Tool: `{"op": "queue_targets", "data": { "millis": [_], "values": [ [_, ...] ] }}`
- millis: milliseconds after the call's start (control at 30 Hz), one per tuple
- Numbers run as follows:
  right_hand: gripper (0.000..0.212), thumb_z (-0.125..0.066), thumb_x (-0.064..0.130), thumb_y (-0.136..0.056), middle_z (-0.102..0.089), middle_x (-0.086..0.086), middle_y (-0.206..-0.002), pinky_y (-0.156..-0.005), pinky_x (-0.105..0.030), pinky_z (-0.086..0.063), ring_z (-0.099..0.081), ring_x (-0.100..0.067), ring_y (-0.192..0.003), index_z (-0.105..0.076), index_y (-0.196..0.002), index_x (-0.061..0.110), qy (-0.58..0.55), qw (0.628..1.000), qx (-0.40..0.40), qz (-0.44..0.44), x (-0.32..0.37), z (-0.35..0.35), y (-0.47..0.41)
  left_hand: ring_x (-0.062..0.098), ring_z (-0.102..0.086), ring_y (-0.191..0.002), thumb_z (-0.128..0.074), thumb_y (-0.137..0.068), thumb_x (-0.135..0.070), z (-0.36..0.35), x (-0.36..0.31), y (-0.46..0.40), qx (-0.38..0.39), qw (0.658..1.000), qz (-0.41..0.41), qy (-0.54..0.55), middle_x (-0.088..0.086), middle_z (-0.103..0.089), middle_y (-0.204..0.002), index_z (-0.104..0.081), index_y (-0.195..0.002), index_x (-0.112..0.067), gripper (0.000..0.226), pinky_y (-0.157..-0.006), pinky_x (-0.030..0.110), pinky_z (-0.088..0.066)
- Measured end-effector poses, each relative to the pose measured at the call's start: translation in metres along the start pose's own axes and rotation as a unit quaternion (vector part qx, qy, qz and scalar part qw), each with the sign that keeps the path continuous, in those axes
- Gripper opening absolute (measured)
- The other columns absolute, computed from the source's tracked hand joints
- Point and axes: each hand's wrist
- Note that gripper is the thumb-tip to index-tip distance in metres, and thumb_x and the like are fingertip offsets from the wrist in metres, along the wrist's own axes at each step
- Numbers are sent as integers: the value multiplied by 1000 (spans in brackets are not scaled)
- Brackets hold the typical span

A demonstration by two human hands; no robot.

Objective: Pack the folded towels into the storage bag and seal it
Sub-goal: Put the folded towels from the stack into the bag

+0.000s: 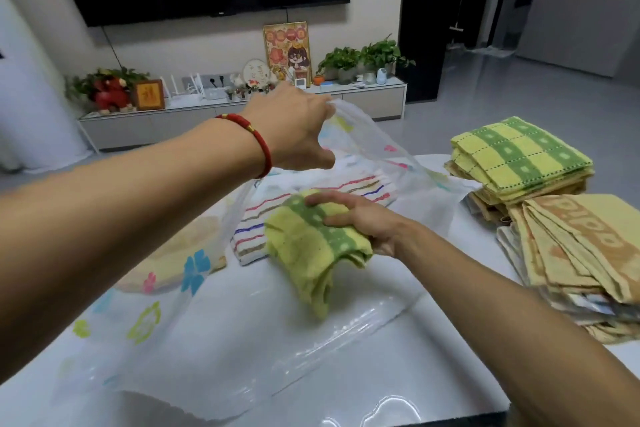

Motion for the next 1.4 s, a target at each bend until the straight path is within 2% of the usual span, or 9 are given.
{"op": "queue_targets", "data": {
  "millis": [200,333,533,667,833,967,1067,1267,1400],
  "values": [
    [50,-65,3,-92,-64,-17,-137,-102,-55,-54,-66,-35,-121,-61,-138,22,47,935,-347,50,-26,61,-69,34,-54,-106,-63,-79,-52,1,5,-1,-23,1000,1,8,9,-66,-100,-59,-125,-11,62,-83,50,-55],
    [61,-66,4,-95,-63,-15,-136,-94,-54,-59,-69,-33,-113,-49,-149,24,50,935,-349,36,-51,74,-71,34,-52,-111,-63,-81,-53,-2,1,0,-27,1000,-6,10,10,-66,-112,-58,-126,-12,61,-85,52,-54],
    [70,-67,11,-97,-47,-11,-157,-116,-50,-43,-48,-31,-142,-36,-159,16,141,918,-366,61,-48,65,-70,32,-50,-112,-63,-82,-54,-11,0,5,-16,1000,-16,18,1,-65,-107,-54,-135,-18,65,-89,53,-52],
    [66,-59,20,-99,-55,-9,-146,-101,-48,-56,-66,-35,-117,-33,-160,24,289,885,-365,24,-34,48,-40,33,-42,-126,-61,-83,-55,-25,-5,11,-1,999,-17,30,-5,-41,-154,-42,-146,-26,73,-96,56,-48],
    [30,-55,24,-93,-74,-9,-106,-78,-43,-65,-73,-30,-79,-72,-118,18,364,867,-336,-55,-14,30,47,38,-33,-135,-63,-80,-59,-42,-20,18,-14,998,-8,60,-2,-23,-163,-43,-146,-37,72,-100,61,-43],
    [17,-64,27,-88,-77,1,-82,-58,-26,-57,-67,-11,-62,-78,-92,21,451,847,-273,-67,3,44,128,41,-23,-141,-67,-75,-64,-48,-24,22,9,994,4,105,0,-17,-165,-40,-143,-50,74,-104,65,-38],
    [15,-69,26,-87,-70,8,-63,-55,-26,-46,-60,-4,-55,-77,-78,17,474,807,-351,4,12,76,177,43,-19,-143,-68,-73,-66,-49,-25,23,30,992,9,120,4,-13,-165,-35,-144,-52,79,-106,68,-32],
    [35,-56,17,-98,-61,-20,-136,-105,-50,-44,-50,-42,-128,-70,-131,21,539,627,-552,-108,-5,186,250,44,-15,-143,-68,-73,-67,-51,-29,25,44,992,23,113,6,-11,-165,-28,-147,-52,85,-107,69,-31],
    [48,-49,33,-102,-54,-19,-147,-110,-55,-38,-48,-46,-132,-47,-150,34,510,639,-531,-224,-10,219,264,44,-14,-144,-68,-71,-69,-56,-28,22,45,994,33,99,5,-12,-165,-24,-147,-55,88,-106,72,-30]
  ]
}}
Point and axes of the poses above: each hand's wrist, its own y-axis away from the middle knuckle, its own z-axis out of the back of the hand, x = y × z
